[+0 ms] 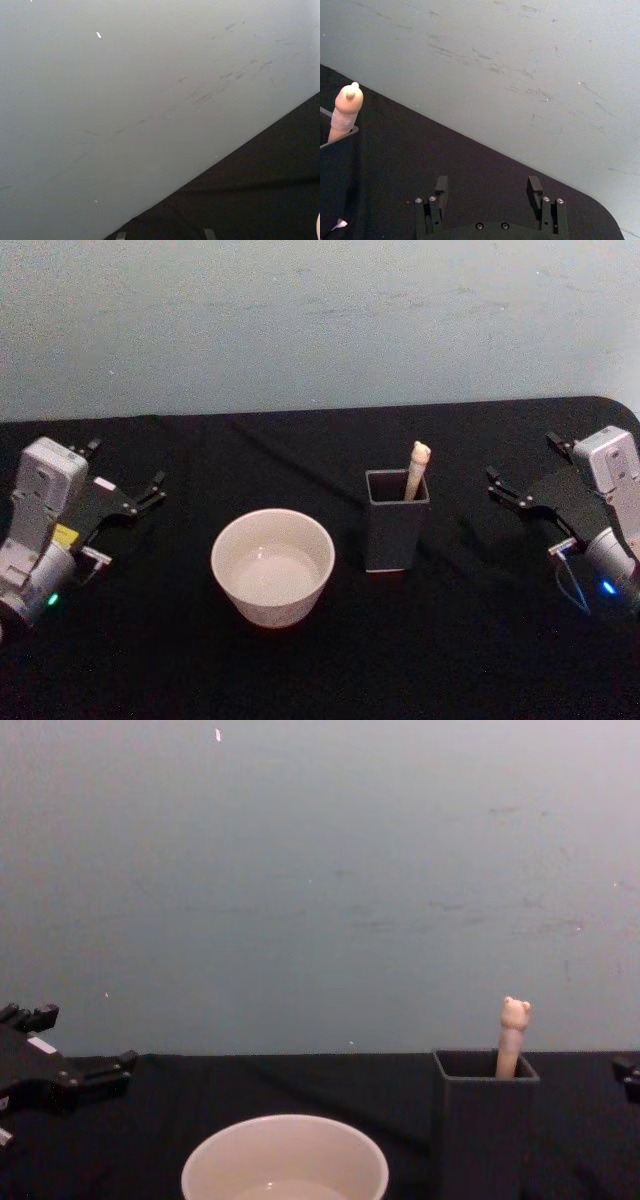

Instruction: Pick up the stirring spoon with one hand, stir inside the cup, then place it back in its original position.

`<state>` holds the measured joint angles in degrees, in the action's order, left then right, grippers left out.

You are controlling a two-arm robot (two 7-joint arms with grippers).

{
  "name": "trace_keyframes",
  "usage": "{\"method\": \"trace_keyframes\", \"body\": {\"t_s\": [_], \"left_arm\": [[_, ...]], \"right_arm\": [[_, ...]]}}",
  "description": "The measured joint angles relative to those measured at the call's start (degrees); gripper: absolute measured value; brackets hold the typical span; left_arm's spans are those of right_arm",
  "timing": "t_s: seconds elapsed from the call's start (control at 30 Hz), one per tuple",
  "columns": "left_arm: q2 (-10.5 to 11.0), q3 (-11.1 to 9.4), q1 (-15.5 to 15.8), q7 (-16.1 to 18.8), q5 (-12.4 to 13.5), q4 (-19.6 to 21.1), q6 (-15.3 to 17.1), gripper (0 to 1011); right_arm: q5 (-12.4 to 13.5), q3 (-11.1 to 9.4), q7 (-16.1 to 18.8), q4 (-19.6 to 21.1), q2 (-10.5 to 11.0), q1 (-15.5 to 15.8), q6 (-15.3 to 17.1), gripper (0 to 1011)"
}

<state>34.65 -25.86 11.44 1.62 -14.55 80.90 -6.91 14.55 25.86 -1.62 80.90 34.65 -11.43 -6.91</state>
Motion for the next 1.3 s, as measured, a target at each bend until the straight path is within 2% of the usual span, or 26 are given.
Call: {"method": "trace_keyframes", "body": {"t_s": [0.57, 0.67, 0.8, 0.83, 1.0, 1.17, 1.3], "left_arm": [[0.0, 0.0, 0.0, 0.0, 0.0, 0.0, 0.0, 1001], [0.0, 0.0, 0.0, 0.0, 0.0, 0.0, 0.0, 1001], [0.0, 0.0, 0.0, 0.0, 0.0, 0.0, 0.0, 1001], [0.0, 0.0, 0.0, 0.0, 0.0, 0.0, 0.0, 1001], [0.0, 0.0, 0.0, 0.0, 0.0, 0.0, 0.0, 1001], [0.0, 0.0, 0.0, 0.0, 0.0, 0.0, 0.0, 1001], [0.0, 0.0, 0.0, 0.0, 0.0, 0.0, 0.0, 1001]], "right_arm": [[0.2, -0.4, 0.6, 0.3, -0.1, 0.3, 0.0, 1002], [1.8, -1.4, 2.2, 1.5, -0.1, 1.0, 0.1, 1002], [5.6, -3.1, 5.6, 4.4, 0.1, 2.4, 0.7, 1002], [5.6, -3.1, 5.6, 4.4, 0.1, 2.4, 0.7, 1002], [12.5, -5.2, 12.5, 8.3, 0.6, 4.0, 3.0, 1002], [16.7, -5.8, 18.2, 10.0, 1.2, 4.3, 5.6, 1002], [18.5, -5.8, 21.2, 10.3, 1.0, 4.0, 7.5, 1002]]}}
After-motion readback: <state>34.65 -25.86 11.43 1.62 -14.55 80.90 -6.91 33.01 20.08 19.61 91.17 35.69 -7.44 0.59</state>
